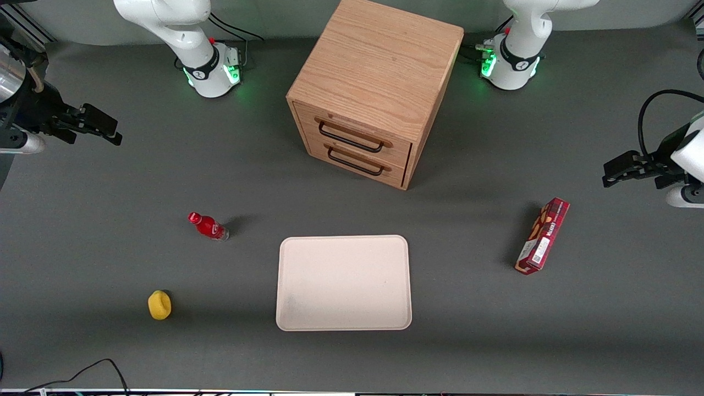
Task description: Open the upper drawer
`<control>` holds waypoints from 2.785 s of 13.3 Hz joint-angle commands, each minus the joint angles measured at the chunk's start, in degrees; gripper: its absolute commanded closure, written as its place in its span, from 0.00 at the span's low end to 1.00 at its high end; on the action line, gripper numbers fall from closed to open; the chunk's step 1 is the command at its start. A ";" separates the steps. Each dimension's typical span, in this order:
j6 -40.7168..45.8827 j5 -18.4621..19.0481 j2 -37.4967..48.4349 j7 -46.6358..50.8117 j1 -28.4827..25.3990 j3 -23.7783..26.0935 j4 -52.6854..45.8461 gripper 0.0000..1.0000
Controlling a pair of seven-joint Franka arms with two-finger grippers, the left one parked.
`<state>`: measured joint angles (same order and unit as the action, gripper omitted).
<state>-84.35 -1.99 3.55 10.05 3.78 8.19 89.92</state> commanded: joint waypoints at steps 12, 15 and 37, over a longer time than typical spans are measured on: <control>-0.63 -2.93 -11.26 -11.94 -3.70 13.93 -11.06 0.00; -5.80 -3.10 -18.38 -18.03 -5.09 20.18 -13.98 0.00; -16.81 4.98 -36.42 -28.95 -10.64 34.97 -6.60 0.00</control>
<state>-100.96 1.86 -33.41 -17.68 -6.99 42.79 82.64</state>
